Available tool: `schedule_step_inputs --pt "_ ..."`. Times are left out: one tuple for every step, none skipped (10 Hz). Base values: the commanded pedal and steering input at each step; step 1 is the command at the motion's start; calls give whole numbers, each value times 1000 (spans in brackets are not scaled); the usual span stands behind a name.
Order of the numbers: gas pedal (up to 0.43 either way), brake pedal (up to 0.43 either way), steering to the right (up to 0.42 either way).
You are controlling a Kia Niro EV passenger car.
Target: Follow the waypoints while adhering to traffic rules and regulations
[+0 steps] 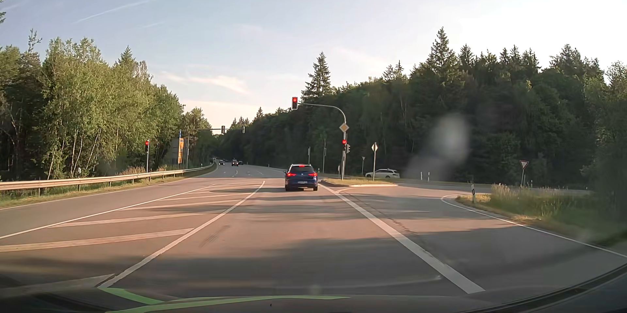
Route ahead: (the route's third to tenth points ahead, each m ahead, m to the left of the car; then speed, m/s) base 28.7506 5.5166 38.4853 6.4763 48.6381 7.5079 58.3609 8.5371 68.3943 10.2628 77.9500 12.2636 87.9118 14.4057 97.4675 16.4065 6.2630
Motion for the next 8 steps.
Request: schedule_step_inputs --pt "0 244 -11" --pt "0 244 -11" --pt "0 244 -11" --pt "0 238 -11" --pt "0 238 -11" --pt "0 238 -11" --pt "0 238 -11" --pt "0 238 -11"
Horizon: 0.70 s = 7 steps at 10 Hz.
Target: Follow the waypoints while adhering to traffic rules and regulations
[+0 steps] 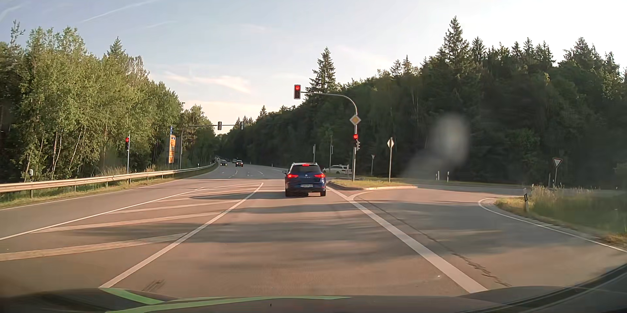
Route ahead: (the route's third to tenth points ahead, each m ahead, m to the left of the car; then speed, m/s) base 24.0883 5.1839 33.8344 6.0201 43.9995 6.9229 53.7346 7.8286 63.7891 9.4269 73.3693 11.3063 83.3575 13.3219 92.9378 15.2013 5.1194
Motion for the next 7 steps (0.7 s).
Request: schedule_step_inputs --pt "0 244 -10" --pt "0 244 -11" --pt "0 244 -11" --pt "0 244 -11" --pt "0 244 -11" --pt "0 244 -10" --pt "0 244 -10"
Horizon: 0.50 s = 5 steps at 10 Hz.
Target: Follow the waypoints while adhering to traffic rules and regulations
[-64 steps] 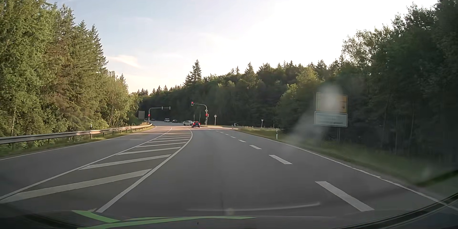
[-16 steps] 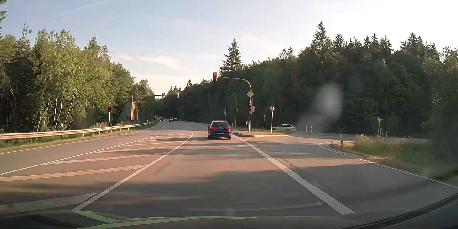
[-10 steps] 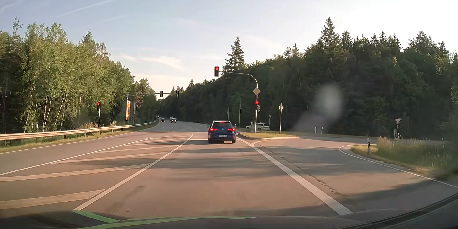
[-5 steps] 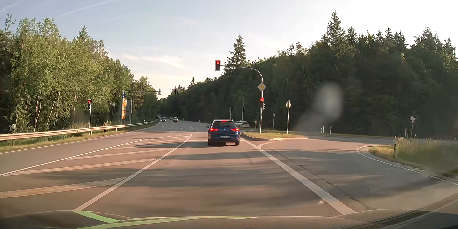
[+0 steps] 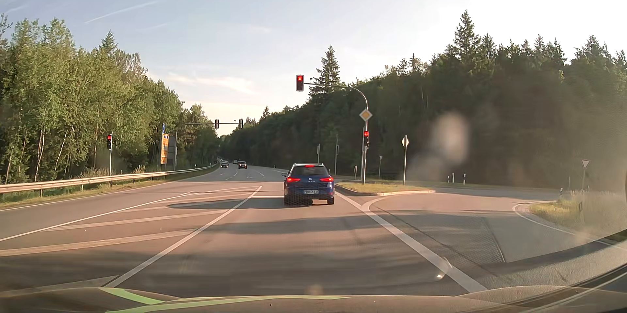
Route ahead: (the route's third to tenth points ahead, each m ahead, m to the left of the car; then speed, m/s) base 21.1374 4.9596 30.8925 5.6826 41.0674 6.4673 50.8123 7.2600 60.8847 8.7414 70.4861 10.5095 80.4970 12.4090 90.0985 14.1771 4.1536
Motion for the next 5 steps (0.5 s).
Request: schedule_step_inputs --pt "0 244 -10" --pt "0 244 -10" --pt "0 244 -10" --pt "0 244 -10" --pt "0 244 -11"
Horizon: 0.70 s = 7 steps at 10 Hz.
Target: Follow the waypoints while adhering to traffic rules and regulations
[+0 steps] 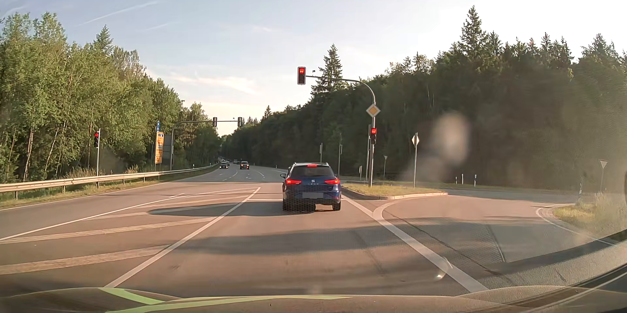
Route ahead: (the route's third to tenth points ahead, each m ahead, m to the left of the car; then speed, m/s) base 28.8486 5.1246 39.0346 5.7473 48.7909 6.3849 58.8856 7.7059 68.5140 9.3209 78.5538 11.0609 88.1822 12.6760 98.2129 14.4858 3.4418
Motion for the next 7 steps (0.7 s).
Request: schedule_step_inputs --pt "0 244 -12" --pt "0 244 -12" --pt "0 244 -12" --pt "0 244 -12" --pt "0 244 -12" --pt "0 244 -12" --pt "0 244 -12"
